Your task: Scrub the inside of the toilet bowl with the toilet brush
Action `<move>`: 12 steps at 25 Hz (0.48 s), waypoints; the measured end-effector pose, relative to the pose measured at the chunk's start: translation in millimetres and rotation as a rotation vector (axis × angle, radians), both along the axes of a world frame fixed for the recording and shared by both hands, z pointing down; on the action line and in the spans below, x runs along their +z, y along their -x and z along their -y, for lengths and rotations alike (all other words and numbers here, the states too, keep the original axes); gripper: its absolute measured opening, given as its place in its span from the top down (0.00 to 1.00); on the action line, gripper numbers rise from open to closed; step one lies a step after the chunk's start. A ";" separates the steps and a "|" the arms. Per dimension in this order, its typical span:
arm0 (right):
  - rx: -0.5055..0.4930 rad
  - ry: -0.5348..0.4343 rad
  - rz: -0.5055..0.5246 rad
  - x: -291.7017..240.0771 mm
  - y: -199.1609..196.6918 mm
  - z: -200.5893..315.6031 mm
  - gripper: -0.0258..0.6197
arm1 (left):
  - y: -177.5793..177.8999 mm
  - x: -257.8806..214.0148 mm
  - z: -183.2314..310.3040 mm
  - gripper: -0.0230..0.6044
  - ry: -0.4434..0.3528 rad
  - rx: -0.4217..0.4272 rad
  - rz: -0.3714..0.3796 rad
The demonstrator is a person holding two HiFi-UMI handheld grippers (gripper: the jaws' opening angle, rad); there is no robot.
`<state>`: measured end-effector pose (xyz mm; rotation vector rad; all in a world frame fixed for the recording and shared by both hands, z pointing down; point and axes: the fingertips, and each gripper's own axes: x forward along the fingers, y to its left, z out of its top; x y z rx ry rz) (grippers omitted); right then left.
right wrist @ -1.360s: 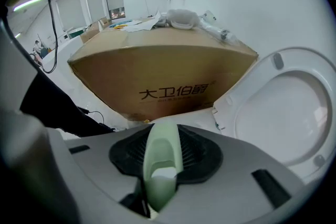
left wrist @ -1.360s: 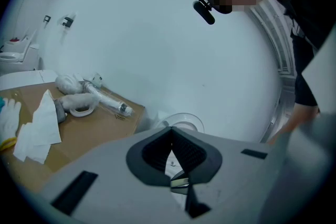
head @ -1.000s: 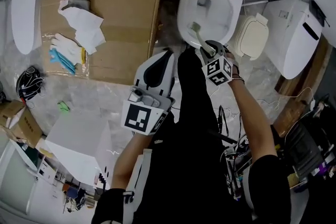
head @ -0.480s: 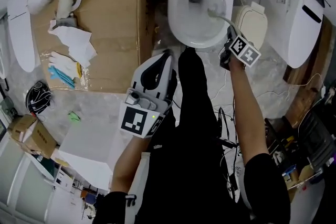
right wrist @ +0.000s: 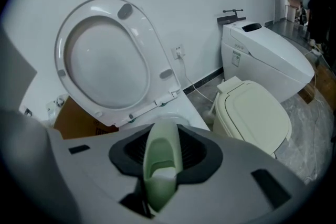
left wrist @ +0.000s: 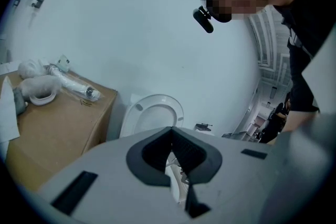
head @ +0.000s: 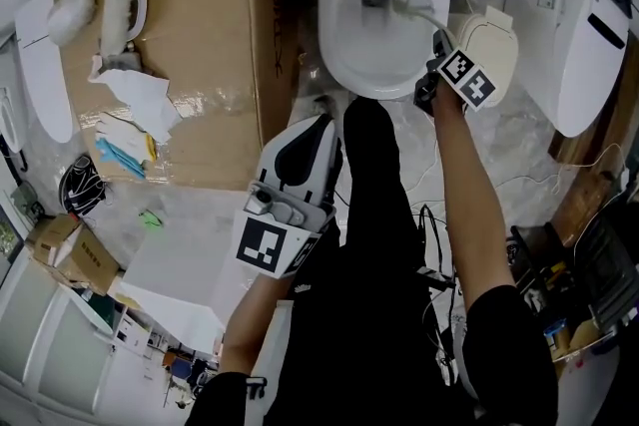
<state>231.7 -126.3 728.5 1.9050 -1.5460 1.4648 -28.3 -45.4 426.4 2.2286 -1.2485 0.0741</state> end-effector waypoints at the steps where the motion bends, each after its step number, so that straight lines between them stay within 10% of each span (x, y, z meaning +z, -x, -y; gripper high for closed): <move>1: 0.009 -0.003 0.010 1.4 1.4 5.9 0.77 | -1.4 1.5 2.3 0.95 0.003 -0.001 -0.001; 12: 0.023 0.000 0.122 19.1 43.2 27.1 0.77 | -5.5 7.3 14.4 0.95 0.011 -0.022 -0.005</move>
